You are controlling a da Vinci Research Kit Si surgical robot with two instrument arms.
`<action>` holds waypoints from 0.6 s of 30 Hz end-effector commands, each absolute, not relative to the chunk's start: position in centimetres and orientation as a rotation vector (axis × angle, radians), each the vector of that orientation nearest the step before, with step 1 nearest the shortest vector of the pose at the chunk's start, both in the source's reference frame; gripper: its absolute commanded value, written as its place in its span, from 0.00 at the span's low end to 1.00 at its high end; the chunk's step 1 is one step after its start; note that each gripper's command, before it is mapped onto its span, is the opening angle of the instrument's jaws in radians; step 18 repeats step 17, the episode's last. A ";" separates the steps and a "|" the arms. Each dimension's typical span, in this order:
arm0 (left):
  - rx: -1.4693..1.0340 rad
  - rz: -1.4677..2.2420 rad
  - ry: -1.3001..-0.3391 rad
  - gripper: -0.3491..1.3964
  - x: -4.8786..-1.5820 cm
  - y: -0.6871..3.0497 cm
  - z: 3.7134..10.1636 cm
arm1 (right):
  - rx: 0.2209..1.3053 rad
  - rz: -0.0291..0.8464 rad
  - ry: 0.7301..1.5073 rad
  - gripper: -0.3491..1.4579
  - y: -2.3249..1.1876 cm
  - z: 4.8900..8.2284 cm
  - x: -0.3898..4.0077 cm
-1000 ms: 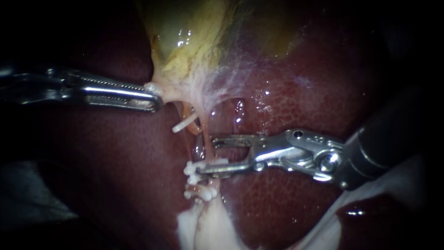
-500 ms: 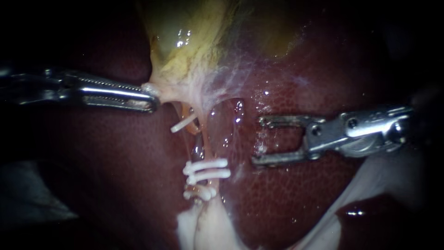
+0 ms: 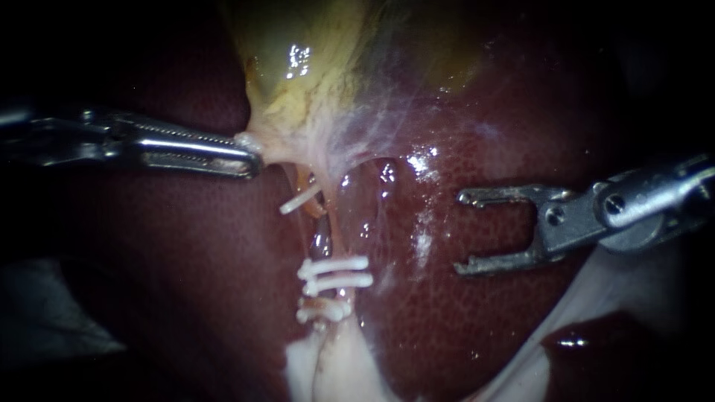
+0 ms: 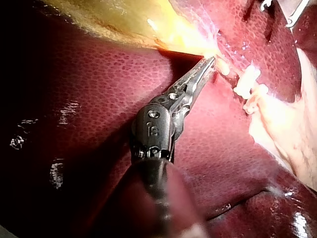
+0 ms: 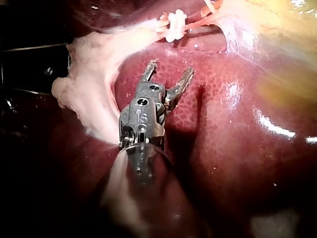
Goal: Going back second clip right tube
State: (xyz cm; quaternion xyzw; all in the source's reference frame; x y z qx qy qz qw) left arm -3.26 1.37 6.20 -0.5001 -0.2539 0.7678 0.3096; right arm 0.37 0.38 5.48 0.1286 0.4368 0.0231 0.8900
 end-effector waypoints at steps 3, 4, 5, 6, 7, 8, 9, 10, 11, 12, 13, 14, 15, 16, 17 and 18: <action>-1.301 2.047 -0.659 0.00 -3.35 1.37 6.38 | 0.266 0.043 0.908 0.47 0.39 5.48 0.37; -1.295 2.052 -0.658 0.00 -3.37 1.37 6.43 | 0.266 0.043 0.908 0.47 0.39 5.48 0.37; -1.291 2.049 -0.655 0.00 -3.39 1.36 6.48 | 0.266 0.043 0.908 0.47 0.39 5.48 0.37; -1.289 2.053 -0.657 0.00 -3.39 1.36 6.52 | 0.266 0.043 0.908 0.47 0.39 5.48 0.37; -1.286 2.055 -0.657 0.00 -3.40 1.36 6.54 | 0.266 0.043 0.908 0.47 0.38 5.48 0.36; -1.282 2.051 -0.659 0.00 -3.40 1.36 6.55 | 0.266 0.043 0.908 0.47 0.38 5.47 0.36; -1.279 2.053 -0.659 0.00 -3.40 1.36 6.56 | 0.266 0.043 0.908 0.47 0.39 5.47 0.36; -1.279 2.053 -0.659 0.00 -3.40 1.36 6.55 | 0.267 0.043 0.908 0.47 0.39 5.47 0.36; -1.279 2.053 -0.659 0.00 -3.40 1.36 6.55 | 0.267 0.043 0.908 0.47 0.39 5.46 0.36; -1.279 2.053 -0.659 0.00 -3.41 1.35 6.54 | 0.267 0.043 0.908 0.47 0.39 5.46 0.36; -1.279 2.053 -0.659 0.00 -3.41 1.35 6.54 | 0.265 0.045 0.907 0.47 0.40 5.45 0.36; -1.279 2.053 -0.659 0.00 -3.41 1.35 6.54 | 0.268 0.044 0.909 0.47 0.40 5.45 0.36; -1.279 2.053 -0.659 0.00 -3.41 1.35 6.54 | 0.273 0.041 0.911 0.47 0.39 5.44 0.36; -1.279 2.053 -0.659 0.00 -3.41 1.35 6.53 | 0.275 0.039 0.913 0.47 0.38 5.44 0.36; -1.279 2.052 -0.659 0.00 -3.41 1.35 6.53 | 0.278 0.037 0.914 0.47 0.37 5.44 0.35; -1.279 2.052 -0.659 0.00 -3.41 1.35 6.53 | 0.278 0.037 0.914 0.47 0.37 5.44 0.35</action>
